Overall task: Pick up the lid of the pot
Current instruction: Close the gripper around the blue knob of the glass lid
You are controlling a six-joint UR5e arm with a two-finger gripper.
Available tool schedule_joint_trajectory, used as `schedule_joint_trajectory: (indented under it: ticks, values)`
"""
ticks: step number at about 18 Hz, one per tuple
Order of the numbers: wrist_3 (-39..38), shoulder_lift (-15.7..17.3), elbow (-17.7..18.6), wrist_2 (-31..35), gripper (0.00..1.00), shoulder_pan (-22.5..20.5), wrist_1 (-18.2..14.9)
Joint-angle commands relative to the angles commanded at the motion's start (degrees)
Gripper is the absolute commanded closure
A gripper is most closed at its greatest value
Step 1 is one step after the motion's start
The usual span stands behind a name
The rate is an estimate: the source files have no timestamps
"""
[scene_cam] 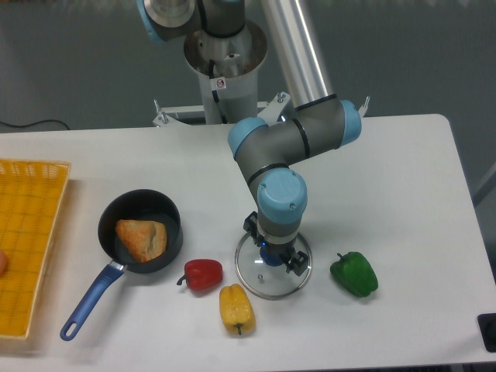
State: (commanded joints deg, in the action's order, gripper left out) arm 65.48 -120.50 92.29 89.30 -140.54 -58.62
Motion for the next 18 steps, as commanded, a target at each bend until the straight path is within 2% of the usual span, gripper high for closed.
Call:
schedule_joint_trajectory:
  ticks: [14,16,18]
  values:
    - [-0.1,-0.1,0.5,0.0,0.00,0.1,0.0]
    - [-0.1,-0.3,0.5,0.1,0.07,0.1,0.0]
    - [-0.2,-0.3,0.5,0.1,0.18,0.1,-0.1]
